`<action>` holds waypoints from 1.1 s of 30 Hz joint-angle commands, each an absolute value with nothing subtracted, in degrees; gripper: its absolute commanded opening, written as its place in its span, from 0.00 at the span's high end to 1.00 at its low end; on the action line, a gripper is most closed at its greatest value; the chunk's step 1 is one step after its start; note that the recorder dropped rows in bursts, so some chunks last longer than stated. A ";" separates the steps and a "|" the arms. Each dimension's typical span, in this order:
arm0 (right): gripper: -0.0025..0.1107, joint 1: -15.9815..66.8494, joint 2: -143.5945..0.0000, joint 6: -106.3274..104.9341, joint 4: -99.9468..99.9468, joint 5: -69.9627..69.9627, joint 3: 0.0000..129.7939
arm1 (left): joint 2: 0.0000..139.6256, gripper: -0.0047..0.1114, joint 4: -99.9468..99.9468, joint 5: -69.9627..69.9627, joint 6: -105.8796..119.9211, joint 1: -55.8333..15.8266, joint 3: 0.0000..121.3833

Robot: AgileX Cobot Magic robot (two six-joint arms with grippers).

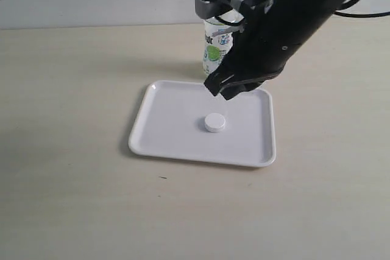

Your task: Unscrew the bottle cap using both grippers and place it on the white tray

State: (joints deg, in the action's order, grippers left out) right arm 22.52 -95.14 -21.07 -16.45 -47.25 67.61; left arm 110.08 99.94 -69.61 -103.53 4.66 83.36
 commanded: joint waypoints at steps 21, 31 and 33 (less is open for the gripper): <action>0.98 22.62 -51.49 -16.37 -20.73 -6.28 18.46 | 54.02 0.96 59.80 -69.96 -59.38 10.59 4.41; 0.98 22.62 -35.70 -15.29 -20.97 -3.73 8.72 | 28.93 0.96 62.61 -67.73 -70.88 10.70 0.00; 0.98 22.62 -30.79 -14.22 -21.10 -3.73 6.08 | 25.92 0.96 63.01 -59.79 -72.43 10.70 0.00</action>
State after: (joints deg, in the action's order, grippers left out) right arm 22.56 -34.86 -15.34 -20.91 -4.55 8.24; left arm 28.44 62.86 -66.35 -70.58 10.68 0.17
